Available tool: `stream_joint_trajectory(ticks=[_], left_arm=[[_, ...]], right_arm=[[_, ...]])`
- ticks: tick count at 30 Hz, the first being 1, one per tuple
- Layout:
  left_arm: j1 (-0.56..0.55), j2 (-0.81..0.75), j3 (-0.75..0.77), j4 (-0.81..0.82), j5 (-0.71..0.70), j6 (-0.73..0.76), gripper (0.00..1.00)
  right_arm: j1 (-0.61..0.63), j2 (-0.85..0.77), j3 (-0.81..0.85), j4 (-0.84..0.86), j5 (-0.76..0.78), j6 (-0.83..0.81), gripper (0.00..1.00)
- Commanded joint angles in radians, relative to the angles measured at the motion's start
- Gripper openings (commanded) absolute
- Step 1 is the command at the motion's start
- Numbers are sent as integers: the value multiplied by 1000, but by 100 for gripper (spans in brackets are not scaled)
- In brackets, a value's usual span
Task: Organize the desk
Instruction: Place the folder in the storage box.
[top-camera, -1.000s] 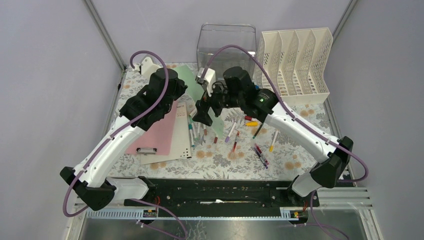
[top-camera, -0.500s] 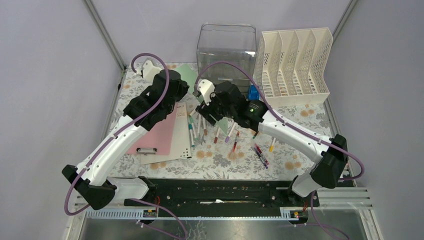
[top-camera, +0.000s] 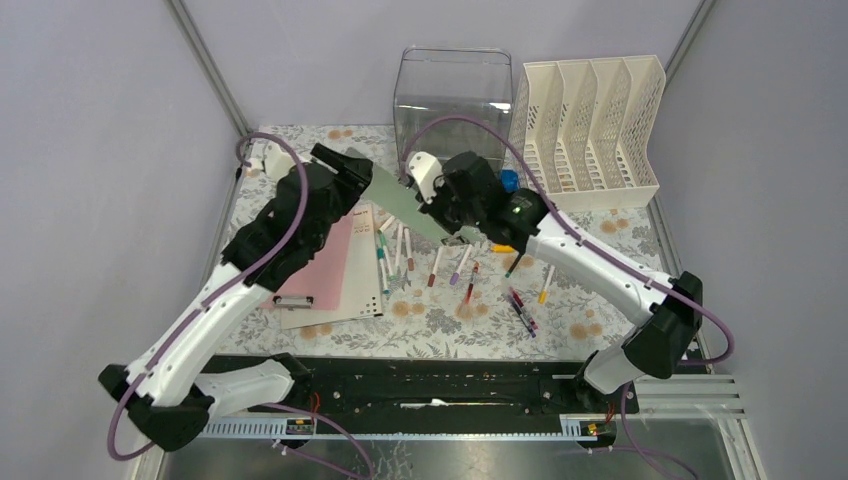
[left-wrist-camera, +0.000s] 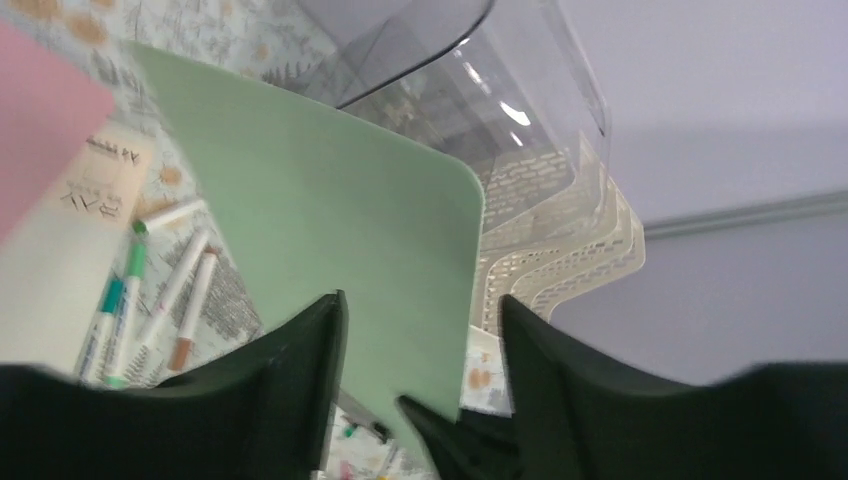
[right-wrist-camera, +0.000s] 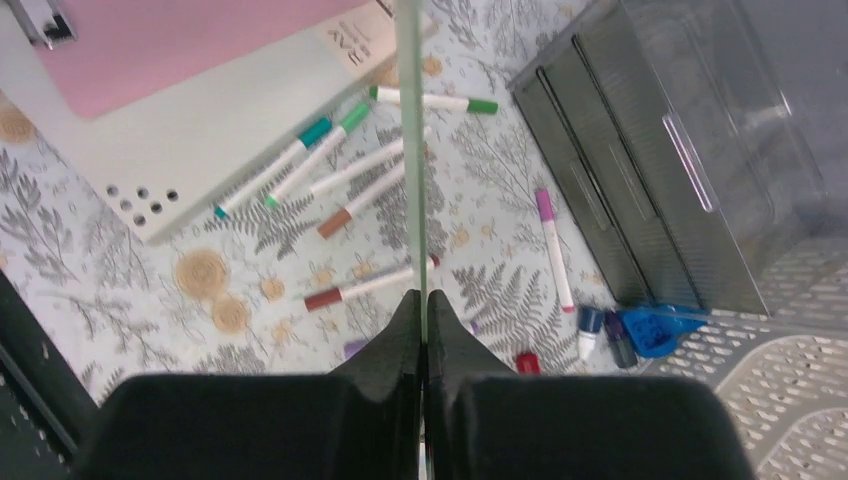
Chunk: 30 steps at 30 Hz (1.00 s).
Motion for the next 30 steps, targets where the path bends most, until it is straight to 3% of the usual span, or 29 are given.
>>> stream_joint_trajectory(ticks=[1, 4, 10, 14, 18, 21, 24, 26, 29, 30], left_arm=[[0, -143, -22, 173, 23, 141, 74], [2, -207, -37, 225, 56, 325, 98], [6, -260, -71, 371, 381, 738, 99], [21, -184, -9, 294, 628, 929, 99], [121, -175, -88, 389, 933, 1019, 99], [363, -150, -174, 585, 1323, 880, 99], [533, -66, -286, 985, 1620, 519, 99], [566, 49, -309, 1258, 1727, 312, 99], [565, 211, -278, 1529, 1843, 50, 99], [563, 254, -286, 1708, 1867, -64, 99]], right_arm=[[-123, -93, 97, -147, -211, -70, 0], [-171, -147, 89, -224, -313, -162, 0], [-262, -224, 43, -357, -403, -331, 0], [-358, -220, 56, -485, -479, -420, 0], [-451, -211, 31, -546, -520, -480, 0], [-500, -214, 19, -587, -559, -520, 0], [-512, -215, 19, -619, -575, -554, 0], [-513, -205, 30, -647, -583, -568, 0], [-513, -170, 72, -705, -610, -586, 0], [-513, -155, 90, -720, -624, -590, 0]])
